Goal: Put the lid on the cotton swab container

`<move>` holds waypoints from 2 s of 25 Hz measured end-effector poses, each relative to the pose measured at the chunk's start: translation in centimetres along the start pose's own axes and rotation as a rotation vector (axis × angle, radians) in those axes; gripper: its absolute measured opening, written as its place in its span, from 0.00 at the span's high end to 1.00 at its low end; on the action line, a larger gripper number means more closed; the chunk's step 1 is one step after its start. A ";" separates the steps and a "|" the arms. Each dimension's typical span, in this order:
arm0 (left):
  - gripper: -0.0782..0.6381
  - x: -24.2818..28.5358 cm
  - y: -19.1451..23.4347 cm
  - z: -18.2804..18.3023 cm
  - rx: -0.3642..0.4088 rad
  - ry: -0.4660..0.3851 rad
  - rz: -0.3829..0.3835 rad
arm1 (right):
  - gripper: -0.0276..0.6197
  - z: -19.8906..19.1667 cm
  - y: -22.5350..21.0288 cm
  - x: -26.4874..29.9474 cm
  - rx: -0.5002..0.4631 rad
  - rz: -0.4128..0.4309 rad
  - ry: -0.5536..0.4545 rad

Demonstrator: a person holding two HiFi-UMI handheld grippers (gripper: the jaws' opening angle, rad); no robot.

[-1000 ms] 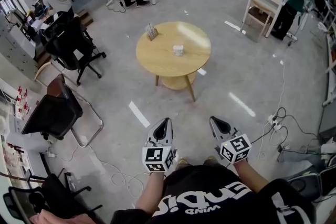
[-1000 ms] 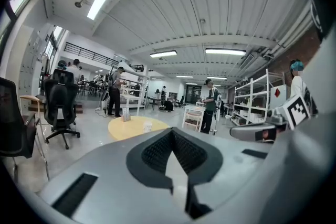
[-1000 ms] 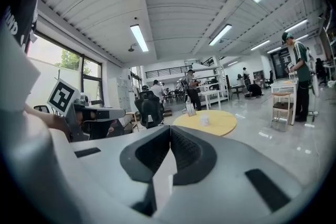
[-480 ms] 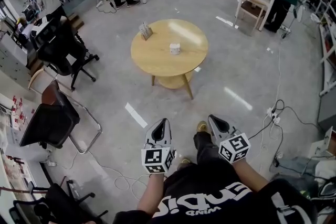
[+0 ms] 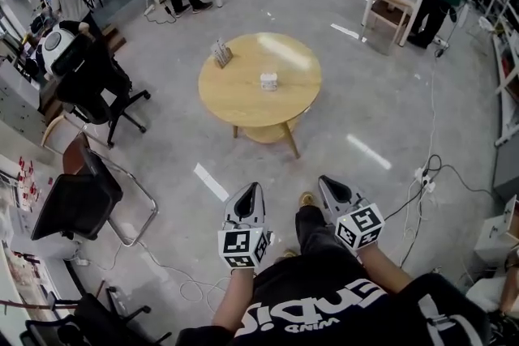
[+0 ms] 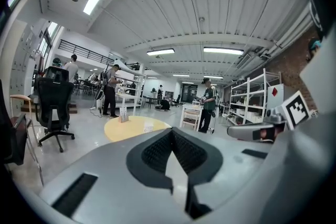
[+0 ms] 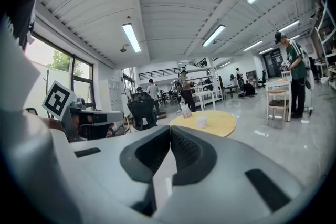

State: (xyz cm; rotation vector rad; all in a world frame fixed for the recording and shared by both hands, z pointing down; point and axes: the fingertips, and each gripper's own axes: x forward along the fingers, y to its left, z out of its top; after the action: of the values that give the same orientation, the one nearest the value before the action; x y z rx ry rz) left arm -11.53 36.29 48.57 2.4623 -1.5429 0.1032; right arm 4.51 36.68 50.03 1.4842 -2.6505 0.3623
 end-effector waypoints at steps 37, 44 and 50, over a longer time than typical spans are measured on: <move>0.88 21.3 4.9 6.9 -0.016 0.006 0.050 | 0.95 7.9 -16.0 16.7 0.012 0.055 0.019; 0.88 23.8 5.6 7.2 -0.027 -0.007 0.114 | 0.95 8.0 -18.8 19.5 0.012 0.114 0.032; 0.88 25.3 6.9 7.3 -0.037 -0.006 0.146 | 0.95 8.1 -19.1 22.2 0.018 0.160 0.045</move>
State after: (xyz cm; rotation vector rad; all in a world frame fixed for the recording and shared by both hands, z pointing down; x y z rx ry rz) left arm -6.94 9.46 47.23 2.3220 -1.7109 0.0909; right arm 9.42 6.66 49.50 1.2559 -2.7449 0.4259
